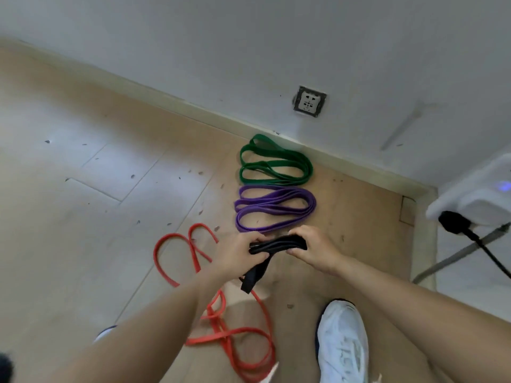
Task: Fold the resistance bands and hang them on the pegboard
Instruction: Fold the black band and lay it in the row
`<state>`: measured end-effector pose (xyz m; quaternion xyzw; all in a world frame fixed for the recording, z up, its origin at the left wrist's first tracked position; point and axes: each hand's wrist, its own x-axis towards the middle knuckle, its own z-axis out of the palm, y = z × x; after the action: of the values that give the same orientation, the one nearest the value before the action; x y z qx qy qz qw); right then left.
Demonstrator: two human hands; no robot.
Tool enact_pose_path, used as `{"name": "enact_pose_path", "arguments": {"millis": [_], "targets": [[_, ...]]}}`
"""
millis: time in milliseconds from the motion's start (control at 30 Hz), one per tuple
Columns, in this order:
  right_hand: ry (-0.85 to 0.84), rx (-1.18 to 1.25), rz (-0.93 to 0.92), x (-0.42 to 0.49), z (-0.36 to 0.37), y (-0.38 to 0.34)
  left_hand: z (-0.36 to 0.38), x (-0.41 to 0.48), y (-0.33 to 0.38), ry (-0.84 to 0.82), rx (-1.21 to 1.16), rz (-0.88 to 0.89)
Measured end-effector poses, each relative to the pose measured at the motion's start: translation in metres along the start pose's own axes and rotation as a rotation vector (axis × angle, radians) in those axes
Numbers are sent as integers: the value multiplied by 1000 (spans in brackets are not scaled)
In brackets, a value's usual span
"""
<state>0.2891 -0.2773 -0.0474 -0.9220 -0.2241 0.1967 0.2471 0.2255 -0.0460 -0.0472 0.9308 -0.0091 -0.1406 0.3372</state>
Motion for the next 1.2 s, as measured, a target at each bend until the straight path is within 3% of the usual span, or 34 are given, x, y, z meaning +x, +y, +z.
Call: {"name": "enact_pose_path", "arguments": {"millis": [233,433,700,900,1200], "targets": [[-76,-273,77,23,31,67,61,33,-29,-57,97,-37],[-107,-354,74,26,39,80,77,14,-29,212,137,40],[-173,-391,51,19,32,88,83,-5,-35,-36,338,38],[-149,-410,10,28,25,82,92,1,-35,27,357,68],[-175,-456,-86,28,23,79,78,19,-39,-10,454,93]]}}
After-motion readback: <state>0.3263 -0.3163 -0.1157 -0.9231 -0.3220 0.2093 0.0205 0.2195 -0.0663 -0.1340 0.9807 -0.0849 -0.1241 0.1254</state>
